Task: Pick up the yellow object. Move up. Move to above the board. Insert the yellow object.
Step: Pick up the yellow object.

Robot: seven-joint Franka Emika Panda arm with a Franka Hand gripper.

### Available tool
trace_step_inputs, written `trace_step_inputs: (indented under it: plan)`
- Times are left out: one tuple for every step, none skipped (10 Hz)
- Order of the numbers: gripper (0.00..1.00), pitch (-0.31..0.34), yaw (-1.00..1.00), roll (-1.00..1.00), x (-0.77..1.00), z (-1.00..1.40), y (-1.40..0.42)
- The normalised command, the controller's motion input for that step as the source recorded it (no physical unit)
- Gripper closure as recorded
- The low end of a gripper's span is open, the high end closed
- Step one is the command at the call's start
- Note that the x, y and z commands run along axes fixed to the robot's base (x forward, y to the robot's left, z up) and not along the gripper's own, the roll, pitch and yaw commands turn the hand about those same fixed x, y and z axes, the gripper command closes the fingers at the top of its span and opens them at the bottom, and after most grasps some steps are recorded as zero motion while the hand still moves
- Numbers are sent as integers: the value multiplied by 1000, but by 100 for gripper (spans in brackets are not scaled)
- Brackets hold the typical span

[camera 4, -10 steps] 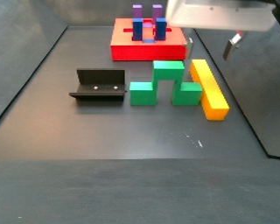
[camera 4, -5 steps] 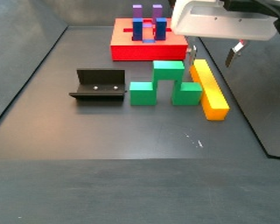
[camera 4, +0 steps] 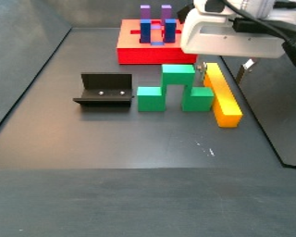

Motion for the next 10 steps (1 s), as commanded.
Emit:
trace_step_inputs:
  plan:
    - [0, 0, 0, 107, 0, -180, 91]
    - [0, 0, 0, 63, -23, -86, 160]
    - [0, 0, 0, 43, -46, -66, 214]
    - [0, 0, 0, 39, -43, -131, 186]
    - [0, -13, 0, 31, 0, -211, 0]
    - [0, -10, 0, 36, 0, -191, 0]
    - [0, 0, -6, 81, 0, -157, -69]
    - [0, 0, -31, 104, 0, -157, -29]
    - [0, 0, -31, 164, 0, -220, -43]
    - [0, 0, -43, 146, 0, -189, -46]
